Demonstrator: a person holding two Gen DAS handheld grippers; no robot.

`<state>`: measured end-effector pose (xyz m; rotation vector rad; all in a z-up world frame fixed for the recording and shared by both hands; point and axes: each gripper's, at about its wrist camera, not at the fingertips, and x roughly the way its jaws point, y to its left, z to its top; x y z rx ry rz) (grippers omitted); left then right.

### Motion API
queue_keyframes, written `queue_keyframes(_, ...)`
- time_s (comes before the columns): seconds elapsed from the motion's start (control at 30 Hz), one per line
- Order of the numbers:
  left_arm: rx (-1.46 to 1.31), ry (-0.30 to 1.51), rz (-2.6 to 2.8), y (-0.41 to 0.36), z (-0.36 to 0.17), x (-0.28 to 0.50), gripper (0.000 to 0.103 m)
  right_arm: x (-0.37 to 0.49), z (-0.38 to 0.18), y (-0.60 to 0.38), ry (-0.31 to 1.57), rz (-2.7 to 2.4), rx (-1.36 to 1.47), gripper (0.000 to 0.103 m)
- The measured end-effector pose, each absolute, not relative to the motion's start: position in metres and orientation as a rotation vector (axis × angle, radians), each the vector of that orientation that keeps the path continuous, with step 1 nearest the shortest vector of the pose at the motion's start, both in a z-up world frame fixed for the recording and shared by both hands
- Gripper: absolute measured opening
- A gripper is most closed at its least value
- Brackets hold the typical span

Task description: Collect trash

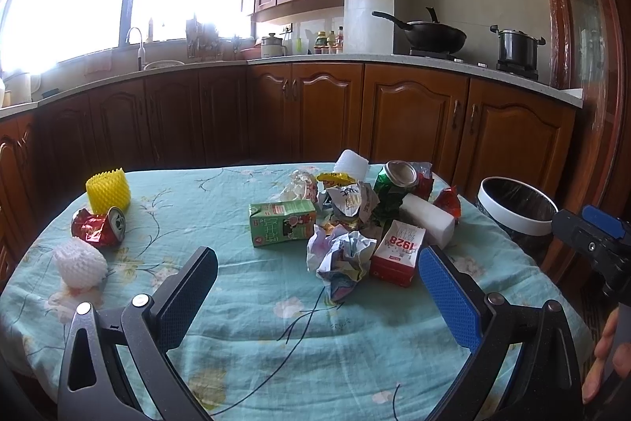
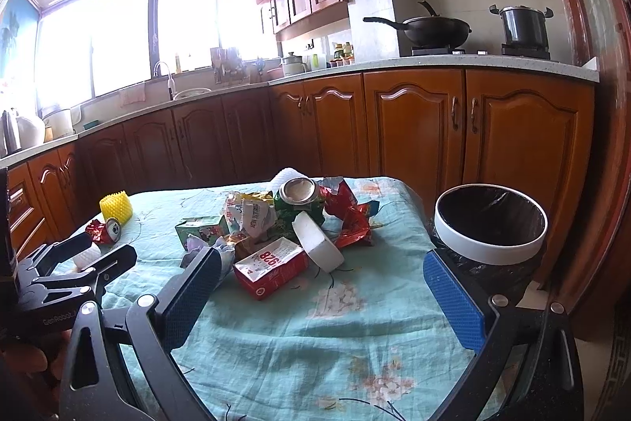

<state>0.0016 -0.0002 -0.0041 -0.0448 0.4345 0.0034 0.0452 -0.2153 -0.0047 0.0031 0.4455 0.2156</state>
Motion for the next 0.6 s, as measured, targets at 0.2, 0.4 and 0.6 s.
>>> queue_keyframes(0.2, -0.047, 0.445, 0.003, 0.001, -0.006, 0.005, 0.102, 0.048, -0.006, -0.216, 0.451, 0.230, 0.009, 0.103)
queue_keyframes(0.4, -0.052, 0.466, 0.004, 0.002, -0.010, 0.010, 0.102, 0.054, -0.008, -0.218, 0.461, 0.240, 0.016, 0.103)
queue_keyframes(0.6, -0.066, 0.503, 0.001, 0.004, -0.014, 0.021, 0.102, 0.061, -0.013, -0.218, 0.480, 0.257, 0.024, 0.103)
